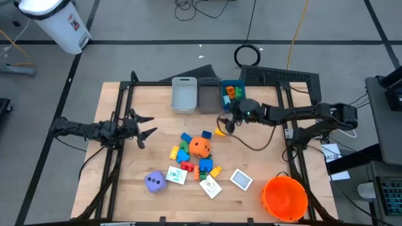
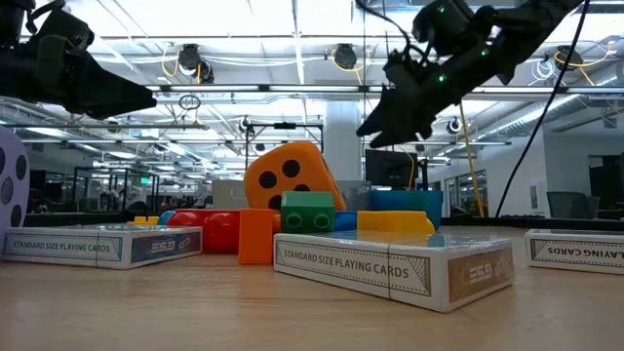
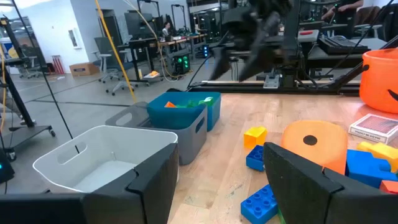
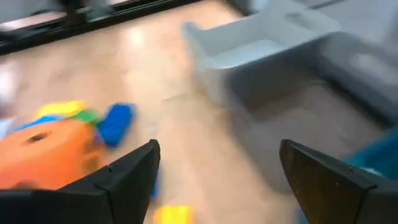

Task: Pick & Place Toys
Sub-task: Put the yellow game piece into the blue bin

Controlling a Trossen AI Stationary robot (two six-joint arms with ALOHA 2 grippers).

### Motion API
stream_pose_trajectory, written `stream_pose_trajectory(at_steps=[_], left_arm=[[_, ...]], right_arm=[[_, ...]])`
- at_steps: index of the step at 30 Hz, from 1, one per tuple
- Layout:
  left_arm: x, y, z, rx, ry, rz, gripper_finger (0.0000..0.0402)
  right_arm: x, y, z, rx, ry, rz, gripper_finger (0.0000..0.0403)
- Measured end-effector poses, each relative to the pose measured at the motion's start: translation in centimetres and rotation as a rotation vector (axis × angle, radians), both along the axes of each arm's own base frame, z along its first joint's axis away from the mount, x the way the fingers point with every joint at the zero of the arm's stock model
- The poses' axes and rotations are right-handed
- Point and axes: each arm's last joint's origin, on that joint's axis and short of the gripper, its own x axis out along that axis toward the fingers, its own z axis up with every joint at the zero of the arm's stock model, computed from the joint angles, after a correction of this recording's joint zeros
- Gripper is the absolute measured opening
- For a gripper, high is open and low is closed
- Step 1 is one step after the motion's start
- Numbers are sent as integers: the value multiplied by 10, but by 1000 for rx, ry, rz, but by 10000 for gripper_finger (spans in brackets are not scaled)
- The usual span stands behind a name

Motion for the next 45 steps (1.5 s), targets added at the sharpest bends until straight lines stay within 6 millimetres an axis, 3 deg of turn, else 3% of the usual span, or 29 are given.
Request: stream_pose_trajectory(at_steps=[6,12,16,24,34,41,45], left_arm=[[0,0,0,0,0,0,241],[0,0,0,0,0,0,241],[0,0,0,0,0,0,241],[0,0,0,0,0,0,241],[0,0,0,0,0,0,241],[0,0,0,0,0,0,241],[0,0,0,0,0,0,241]], right_arm=[[11,32,-14,-27,68,166,318],[22,46,-41,-63,175,251,318],[25,45,-54,-66,230,260,318],[25,32,-60,-42,248,206,318],[28,27,-95,84,348,279,318],[27,21,-92,64,349,240,315],[26,18,-91,60,344,229,293]])
